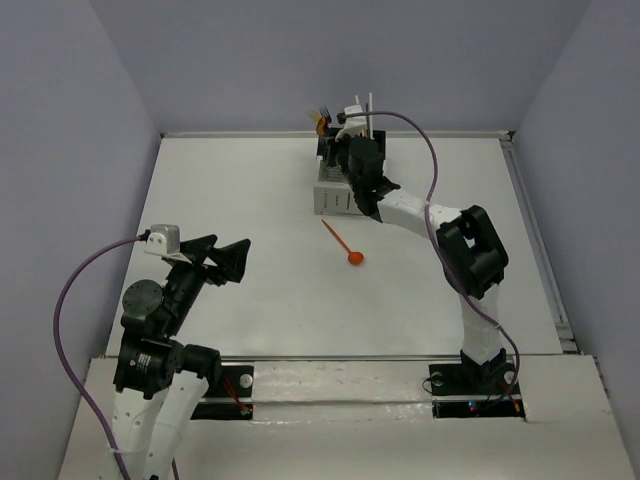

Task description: Sort the eating utensils into containers

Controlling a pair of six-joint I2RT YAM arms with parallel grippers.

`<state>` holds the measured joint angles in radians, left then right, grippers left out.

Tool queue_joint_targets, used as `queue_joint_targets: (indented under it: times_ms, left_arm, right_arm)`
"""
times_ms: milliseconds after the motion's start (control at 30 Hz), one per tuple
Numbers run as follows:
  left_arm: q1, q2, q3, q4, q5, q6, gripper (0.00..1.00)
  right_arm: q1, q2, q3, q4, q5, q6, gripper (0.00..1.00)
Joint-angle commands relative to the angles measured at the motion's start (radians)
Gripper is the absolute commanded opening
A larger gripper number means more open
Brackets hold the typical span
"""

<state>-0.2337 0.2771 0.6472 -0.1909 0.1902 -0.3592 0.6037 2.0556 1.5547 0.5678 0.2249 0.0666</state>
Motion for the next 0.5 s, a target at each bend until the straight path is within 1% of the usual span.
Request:
queue_joint_targets:
  times_ms: [0,67,167,200,233,267,367,400,433,467]
  left_arm:
    - [0.004,-0.007,-0.006,0.048,0.005,0.016,0.99]
    - [0.004,-0.007,-0.007,0.048,0.005,0.014,0.99]
    - [0.004,-0.007,-0.008,0.048,0.006,0.014,0.99]
    - [0.004,-0.009,-0.008,0.047,0.006,0.014,0.99]
    - [0.004,-0.009,-0.006,0.048,0.005,0.014,0.99]
    - [0.004,-0.010,-0.007,0.048,0.005,0.014,0.99]
    - [0.004,-0.012,-0.007,0.048,0.003,0.014,0.99]
    - [0.004,-0.012,-0.008,0.047,0.003,0.014,0.99]
    - [0.004,-0.012,-0.008,0.048,0.003,0.014,0.99]
    - [0.004,-0.012,-0.008,0.048,0.006,0.012,0.99]
  right_arm:
    - [0.010,-0.041,-0.060,0.153,-0.016,-0.025,0.41]
    - [0.010,-0.068,-0.085,0.158,-0.025,-0.024,0.45]
    - [0.010,-0.153,-0.136,0.136,-0.039,-0.016,0.46]
    - [0.010,-0.175,-0.181,0.144,-0.047,-0.013,0.46]
    - [0.010,-0.201,-0.206,0.142,-0.045,0.002,0.46]
    - [0.021,-0.250,-0.231,0.135,-0.041,0.010,0.41]
    - [0.045,-0.348,-0.336,0.074,-0.044,0.061,0.35]
    - [0.054,-0.348,-0.364,0.051,-0.041,0.076,0.35]
    - [0.054,-0.394,-0.392,0.031,-0.038,0.094,0.35]
    - [0.068,-0.412,-0.445,-0.021,-0.057,0.149,0.35]
